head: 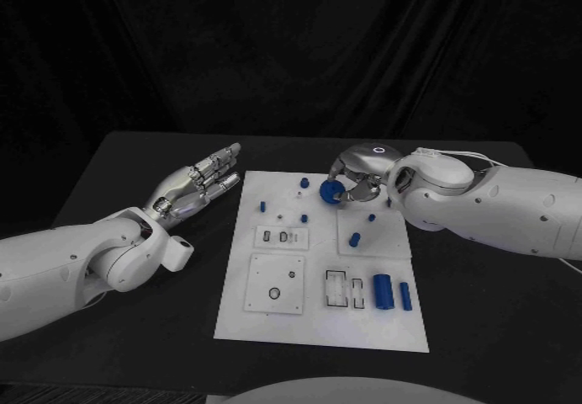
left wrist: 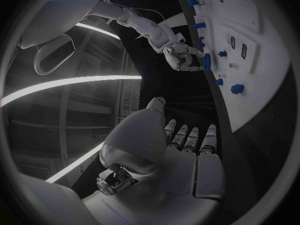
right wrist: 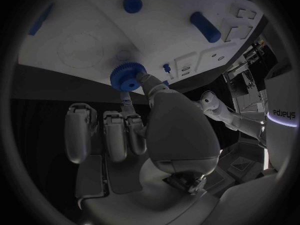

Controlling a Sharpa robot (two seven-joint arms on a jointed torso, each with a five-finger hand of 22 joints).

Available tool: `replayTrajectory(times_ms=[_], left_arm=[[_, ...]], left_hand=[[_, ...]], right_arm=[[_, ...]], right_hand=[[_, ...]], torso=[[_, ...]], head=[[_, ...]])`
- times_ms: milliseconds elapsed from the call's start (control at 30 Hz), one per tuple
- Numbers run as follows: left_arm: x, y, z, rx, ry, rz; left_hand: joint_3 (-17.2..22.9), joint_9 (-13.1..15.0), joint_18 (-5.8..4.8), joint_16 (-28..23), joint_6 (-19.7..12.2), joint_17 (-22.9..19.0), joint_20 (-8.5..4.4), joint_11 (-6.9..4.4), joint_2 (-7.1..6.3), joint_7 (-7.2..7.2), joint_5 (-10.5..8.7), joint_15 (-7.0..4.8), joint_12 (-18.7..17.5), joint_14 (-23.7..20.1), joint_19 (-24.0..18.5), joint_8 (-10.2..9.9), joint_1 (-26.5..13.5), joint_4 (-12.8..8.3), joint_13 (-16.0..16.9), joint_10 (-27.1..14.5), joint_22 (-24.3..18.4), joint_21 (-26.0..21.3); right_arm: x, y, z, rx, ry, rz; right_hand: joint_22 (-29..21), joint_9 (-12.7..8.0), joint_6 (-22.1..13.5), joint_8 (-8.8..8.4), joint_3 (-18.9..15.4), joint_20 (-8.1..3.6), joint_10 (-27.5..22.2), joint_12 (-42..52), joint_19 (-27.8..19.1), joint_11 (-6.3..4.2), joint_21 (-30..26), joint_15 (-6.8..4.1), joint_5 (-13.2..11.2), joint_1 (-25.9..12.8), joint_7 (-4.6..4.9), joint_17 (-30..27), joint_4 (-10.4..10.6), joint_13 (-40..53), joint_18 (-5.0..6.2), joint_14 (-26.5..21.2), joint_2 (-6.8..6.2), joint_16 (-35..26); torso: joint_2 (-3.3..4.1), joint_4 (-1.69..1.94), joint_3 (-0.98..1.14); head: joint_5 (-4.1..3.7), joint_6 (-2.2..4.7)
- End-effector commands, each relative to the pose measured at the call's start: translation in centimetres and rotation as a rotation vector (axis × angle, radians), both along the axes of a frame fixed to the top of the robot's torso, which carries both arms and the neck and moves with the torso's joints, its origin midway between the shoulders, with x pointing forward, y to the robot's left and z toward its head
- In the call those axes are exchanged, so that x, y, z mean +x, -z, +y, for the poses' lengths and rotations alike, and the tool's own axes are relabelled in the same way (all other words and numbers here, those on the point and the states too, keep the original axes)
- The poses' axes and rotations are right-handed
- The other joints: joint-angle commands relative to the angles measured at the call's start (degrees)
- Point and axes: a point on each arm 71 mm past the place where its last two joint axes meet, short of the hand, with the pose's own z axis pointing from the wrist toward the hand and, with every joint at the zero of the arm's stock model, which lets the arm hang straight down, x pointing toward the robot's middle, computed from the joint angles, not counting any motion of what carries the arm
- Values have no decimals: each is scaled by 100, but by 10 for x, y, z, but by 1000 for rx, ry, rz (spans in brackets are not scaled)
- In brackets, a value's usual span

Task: Assemble the parts on the task board

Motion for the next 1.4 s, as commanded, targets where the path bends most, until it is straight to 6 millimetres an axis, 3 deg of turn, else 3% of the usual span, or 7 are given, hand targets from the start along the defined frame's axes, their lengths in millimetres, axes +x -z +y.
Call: replayTrajectory(times_ms=[33,267,533,967,1167,1300,1400], left_arm=[[0,-2,-2,-9,15,-4],[2,-1,-6,-10,24,-1],[2,-1,-8,-11,30,1],[3,0,-10,-10,33,5],[3,0,-10,-10,34,6],[3,0,-10,-9,35,7],[3,0,-11,-9,35,8]], left_hand=[[-5,9,64,-21,-8,-5,38,30,-3,27,37,38,30,-13,-14,6,72,-44,7,-6,8,26],[-5,9,64,-21,-8,-5,38,30,-3,27,37,38,30,-13,-14,6,72,-44,7,-6,8,26],[-5,9,64,-21,-8,-5,38,30,-3,27,37,38,30,-13,-14,6,72,-44,7,-6,8,26],[1,12,63,-21,8,-5,45,30,-1,35,48,48,28,-13,-11,9,72,-55,6,-7,8,28],[4,14,63,-21,20,-5,50,30,-1,39,50,54,29,-13,-8,12,70,-61,7,-7,9,30],[4,14,63,-21,20,-5,50,30,-1,39,50,54,29,-13,-8,12,70,-61,7,-7,9,30],[4,14,63,-21,20,-5,50,30,-1,39,50,54,29,-13,-8,12,70,-61,7,-7,9,30]], right_arm=[[2,-1,8,9,-11,10],[6,3,27,0,-42,18],[11,9,45,-7,-65,22],[12,13,63,-7,-96,25],[12,13,68,-7,-104,24],[12,13,70,-10,-105,28],[12,13,70,-12,-104,29]], right_hand=[[1221,431,551,-37,-23,-44,585,15,132,-40,14,-50,-20,-26,-345,1508,12,1501,-96,605,13,15],[1217,425,493,-79,-19,-44,585,15,128,-28,3,-44,-30,-24,-328,1508,16,1501,-94,605,21,15],[1205,420,451,-111,-11,-40,585,15,108,-17,-34,-35,-24,-10,-314,1508,10,1501,-85,605,24,15],[1191,415,405,-152,-14,-28,585,15,83,6,-77,-16,-48,-18,-289,1508,17,1501,-76,605,22,15],[1185,407,351,-194,-12,-15,585,15,70,25,-100,0,-64,-17,-267,1508,18,1501,-72,605,18,15],[1169,293,-8,-432,3,59,585,15,38,144,-155,98,-131,-38,-131,1508,45,1501,-63,605,-4,15],[1150,140,-464,-470,9,76,585,15,2,90,-221,76,-283,-40,-108,1508,59,1501,-43,605,-22,15]], torso=[[-3,2,-4],[-4,10,4],[4,3,7],[15,32,13],[11,14,9],[7,3,7],[6,4,8]], head=[[-18,11],[-54,36],[-21,16],[-37,12],[-28,1],[-18,-10],[-16,-12]])
